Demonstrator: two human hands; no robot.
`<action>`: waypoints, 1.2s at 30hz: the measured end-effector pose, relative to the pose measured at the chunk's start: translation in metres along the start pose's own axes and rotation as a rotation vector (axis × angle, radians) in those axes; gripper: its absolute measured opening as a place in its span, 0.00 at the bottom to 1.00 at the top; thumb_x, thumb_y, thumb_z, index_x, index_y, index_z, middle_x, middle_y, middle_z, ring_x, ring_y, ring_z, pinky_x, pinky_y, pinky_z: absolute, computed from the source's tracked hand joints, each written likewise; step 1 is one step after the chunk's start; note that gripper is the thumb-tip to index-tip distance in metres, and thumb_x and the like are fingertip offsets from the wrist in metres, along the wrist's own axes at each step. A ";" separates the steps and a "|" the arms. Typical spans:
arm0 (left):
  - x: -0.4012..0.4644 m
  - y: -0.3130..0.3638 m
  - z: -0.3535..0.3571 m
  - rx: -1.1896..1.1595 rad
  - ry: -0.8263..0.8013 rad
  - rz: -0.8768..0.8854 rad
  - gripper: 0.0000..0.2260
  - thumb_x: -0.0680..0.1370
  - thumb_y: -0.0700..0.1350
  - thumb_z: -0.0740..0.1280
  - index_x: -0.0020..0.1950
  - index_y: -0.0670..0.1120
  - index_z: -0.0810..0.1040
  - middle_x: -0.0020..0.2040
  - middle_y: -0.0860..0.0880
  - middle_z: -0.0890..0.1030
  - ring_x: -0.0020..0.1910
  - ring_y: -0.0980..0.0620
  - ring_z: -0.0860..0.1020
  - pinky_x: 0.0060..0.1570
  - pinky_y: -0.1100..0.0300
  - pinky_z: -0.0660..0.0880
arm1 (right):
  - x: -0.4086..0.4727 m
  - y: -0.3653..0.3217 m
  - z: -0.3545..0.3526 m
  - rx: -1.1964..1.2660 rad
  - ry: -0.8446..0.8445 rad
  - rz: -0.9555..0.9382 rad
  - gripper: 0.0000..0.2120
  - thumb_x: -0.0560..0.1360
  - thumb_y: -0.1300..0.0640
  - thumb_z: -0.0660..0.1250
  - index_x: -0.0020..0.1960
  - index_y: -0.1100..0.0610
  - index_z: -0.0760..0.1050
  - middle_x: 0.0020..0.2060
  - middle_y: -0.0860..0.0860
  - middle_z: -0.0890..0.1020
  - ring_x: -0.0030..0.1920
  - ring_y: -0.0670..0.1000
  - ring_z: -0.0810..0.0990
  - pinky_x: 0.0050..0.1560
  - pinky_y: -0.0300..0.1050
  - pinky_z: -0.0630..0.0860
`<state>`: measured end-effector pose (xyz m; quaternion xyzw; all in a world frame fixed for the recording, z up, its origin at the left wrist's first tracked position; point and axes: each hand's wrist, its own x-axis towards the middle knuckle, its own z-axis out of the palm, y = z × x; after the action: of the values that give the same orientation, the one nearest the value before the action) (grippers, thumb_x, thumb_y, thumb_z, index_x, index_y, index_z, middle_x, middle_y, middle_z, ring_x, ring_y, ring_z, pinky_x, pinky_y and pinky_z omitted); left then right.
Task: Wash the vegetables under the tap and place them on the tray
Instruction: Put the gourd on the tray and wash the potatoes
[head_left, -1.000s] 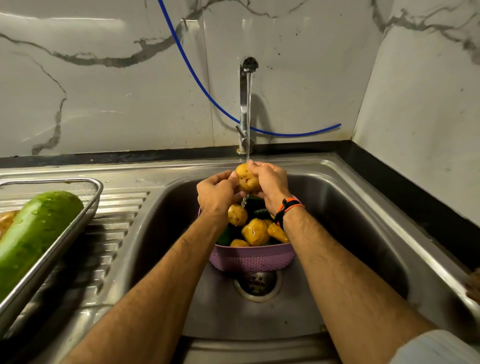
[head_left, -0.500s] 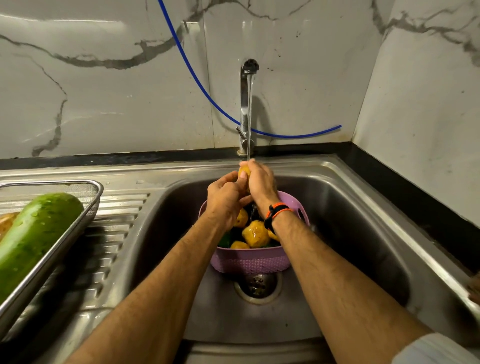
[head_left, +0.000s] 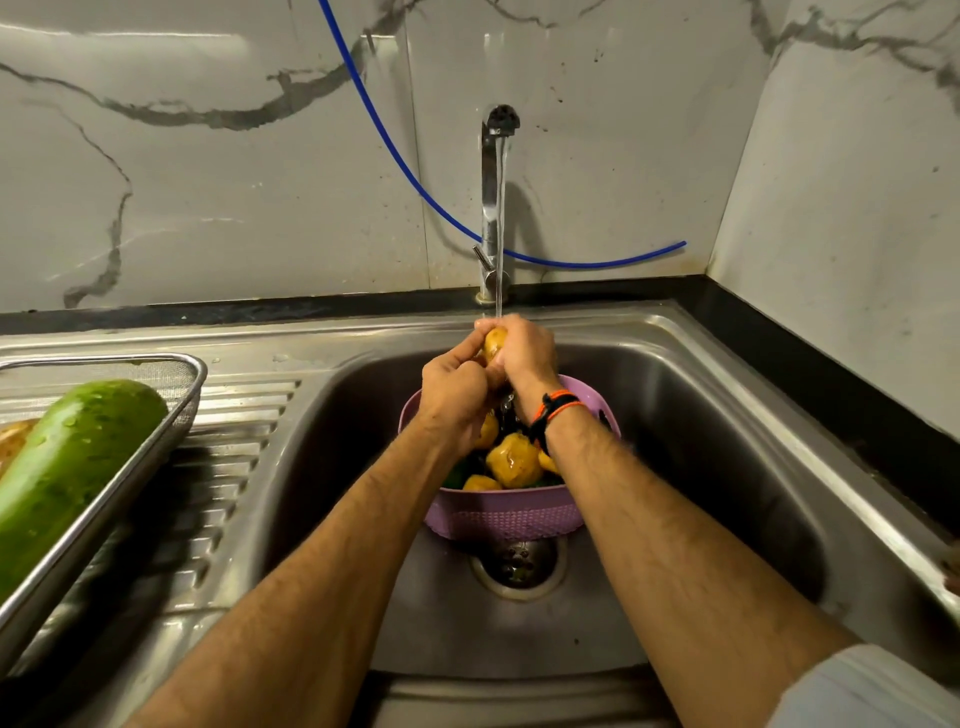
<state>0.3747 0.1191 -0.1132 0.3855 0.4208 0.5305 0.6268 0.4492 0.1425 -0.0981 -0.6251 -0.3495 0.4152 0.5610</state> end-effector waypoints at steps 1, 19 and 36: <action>-0.001 0.002 0.001 -0.046 -0.022 -0.015 0.22 0.79 0.27 0.60 0.70 0.43 0.76 0.62 0.40 0.80 0.61 0.42 0.79 0.57 0.47 0.80 | 0.000 -0.001 -0.004 0.085 -0.039 0.017 0.12 0.75 0.53 0.66 0.48 0.60 0.83 0.43 0.56 0.82 0.45 0.54 0.79 0.49 0.52 0.78; -0.010 0.004 0.009 -0.057 0.085 -0.009 0.18 0.80 0.28 0.59 0.64 0.41 0.79 0.44 0.44 0.83 0.47 0.48 0.82 0.41 0.59 0.82 | -0.004 0.004 0.008 -0.146 0.040 -0.108 0.12 0.79 0.50 0.62 0.50 0.55 0.81 0.46 0.52 0.81 0.49 0.54 0.78 0.52 0.47 0.74; -0.009 0.012 -0.004 -0.048 -0.115 -0.103 0.18 0.81 0.30 0.60 0.69 0.40 0.75 0.62 0.37 0.79 0.60 0.39 0.79 0.50 0.48 0.82 | 0.005 0.001 -0.015 0.135 -0.159 0.041 0.13 0.76 0.53 0.64 0.46 0.58 0.85 0.46 0.54 0.86 0.45 0.52 0.82 0.50 0.48 0.80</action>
<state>0.3665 0.1125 -0.1019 0.3779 0.3905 0.4846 0.6855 0.4655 0.1409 -0.0994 -0.5580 -0.3513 0.4976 0.5636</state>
